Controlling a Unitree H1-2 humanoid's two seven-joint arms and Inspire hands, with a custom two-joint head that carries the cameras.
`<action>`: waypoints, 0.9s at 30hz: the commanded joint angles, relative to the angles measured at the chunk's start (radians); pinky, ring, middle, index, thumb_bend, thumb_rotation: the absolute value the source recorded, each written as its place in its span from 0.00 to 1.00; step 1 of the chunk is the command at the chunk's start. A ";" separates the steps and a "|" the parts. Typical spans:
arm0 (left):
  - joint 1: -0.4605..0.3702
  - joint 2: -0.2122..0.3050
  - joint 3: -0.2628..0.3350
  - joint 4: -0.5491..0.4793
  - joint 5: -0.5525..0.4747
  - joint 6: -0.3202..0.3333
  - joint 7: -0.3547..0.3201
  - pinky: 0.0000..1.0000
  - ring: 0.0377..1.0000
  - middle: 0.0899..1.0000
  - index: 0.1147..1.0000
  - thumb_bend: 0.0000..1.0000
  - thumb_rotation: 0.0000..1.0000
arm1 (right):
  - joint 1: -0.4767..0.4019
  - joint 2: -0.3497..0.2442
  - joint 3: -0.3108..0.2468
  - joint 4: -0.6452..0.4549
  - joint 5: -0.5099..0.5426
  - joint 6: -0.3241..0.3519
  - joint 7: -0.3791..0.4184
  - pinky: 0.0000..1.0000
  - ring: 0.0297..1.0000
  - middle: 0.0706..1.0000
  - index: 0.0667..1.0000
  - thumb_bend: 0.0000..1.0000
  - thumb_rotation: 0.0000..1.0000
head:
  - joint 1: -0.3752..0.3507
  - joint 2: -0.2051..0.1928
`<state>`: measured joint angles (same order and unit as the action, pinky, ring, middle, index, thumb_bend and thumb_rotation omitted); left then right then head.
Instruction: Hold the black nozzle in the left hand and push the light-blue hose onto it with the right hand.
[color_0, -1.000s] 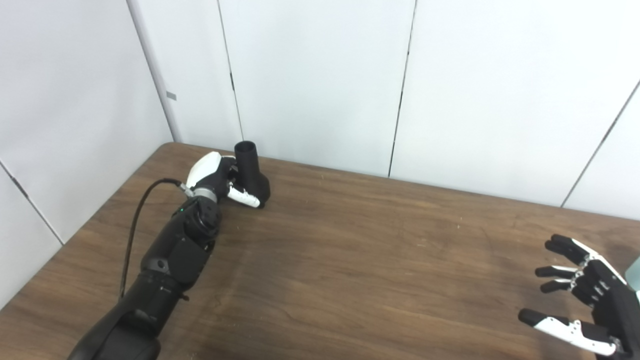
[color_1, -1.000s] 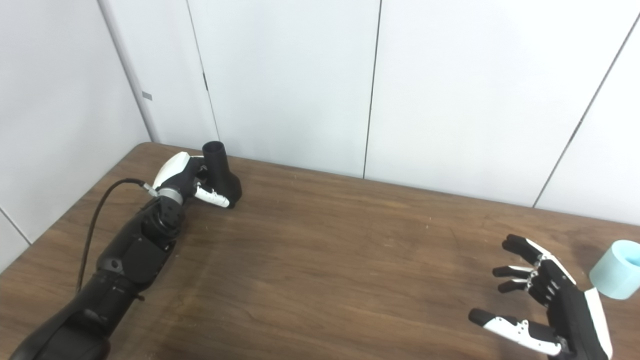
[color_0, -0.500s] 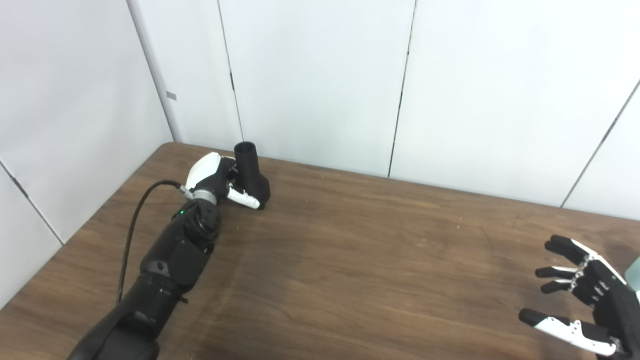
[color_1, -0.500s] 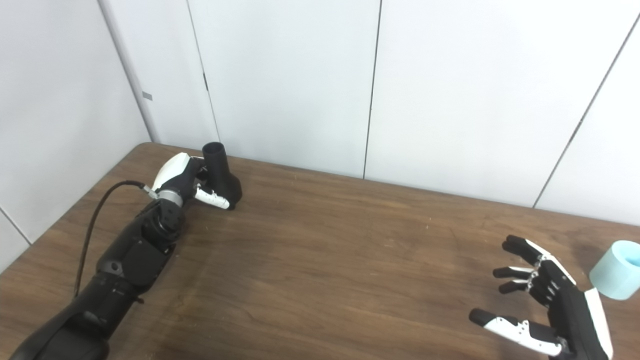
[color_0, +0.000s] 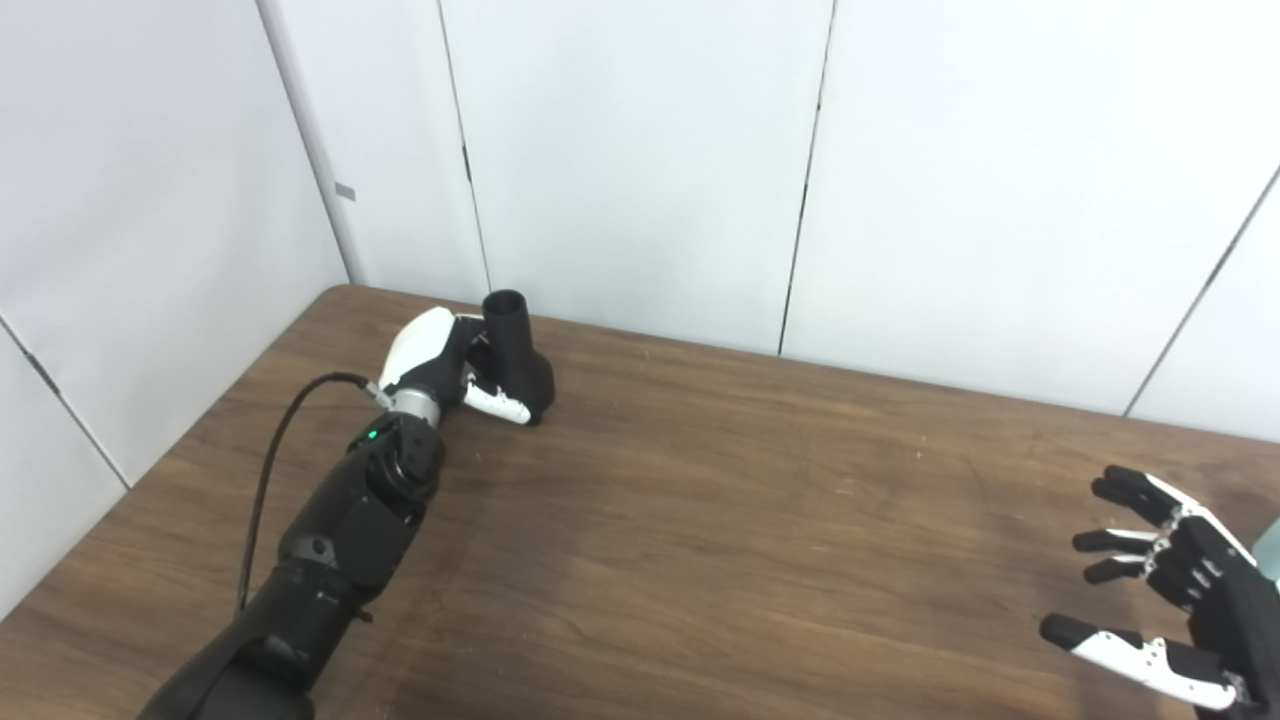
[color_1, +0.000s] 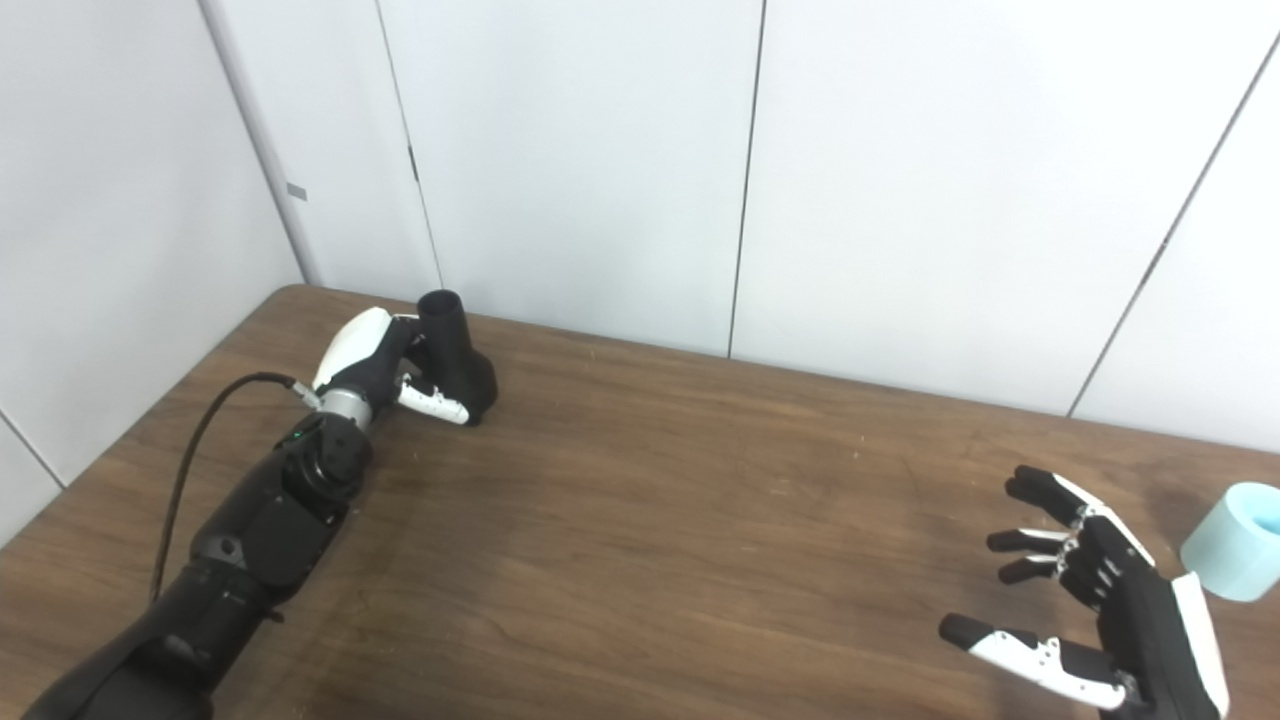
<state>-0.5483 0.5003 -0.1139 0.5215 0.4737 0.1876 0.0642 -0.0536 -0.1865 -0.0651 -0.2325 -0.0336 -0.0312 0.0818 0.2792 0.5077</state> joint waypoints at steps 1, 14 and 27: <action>0.005 -0.005 -0.024 0.002 0.004 -0.026 -0.016 1.00 0.62 0.44 0.41 0.53 0.00 | -0.031 0.001 -0.004 -0.039 -0.003 -0.013 -0.012 0.48 0.59 0.77 0.76 0.84 0.19 | -0.008 0.004; 0.039 -0.035 -0.108 -0.196 -0.001 -0.074 -0.122 1.00 0.64 0.43 0.42 0.53 0.00 | -0.028 0.031 0.004 -0.108 -0.008 0.109 -0.011 0.52 0.62 0.78 0.77 0.80 0.14 | -0.100 0.022; 0.047 -0.085 -0.235 -0.342 0.035 -0.187 -0.250 1.00 0.64 0.45 0.41 0.53 0.00 | -0.030 0.032 0.024 -0.127 -0.049 0.100 -0.012 0.51 0.61 0.78 0.78 0.75 0.19 | -0.171 0.044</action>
<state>-0.4771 0.4281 -0.3332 0.2021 0.5011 0.0289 -0.1672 -0.0568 -0.1481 -0.0423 -0.3345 -0.0757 0.1139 0.0761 0.1074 0.5507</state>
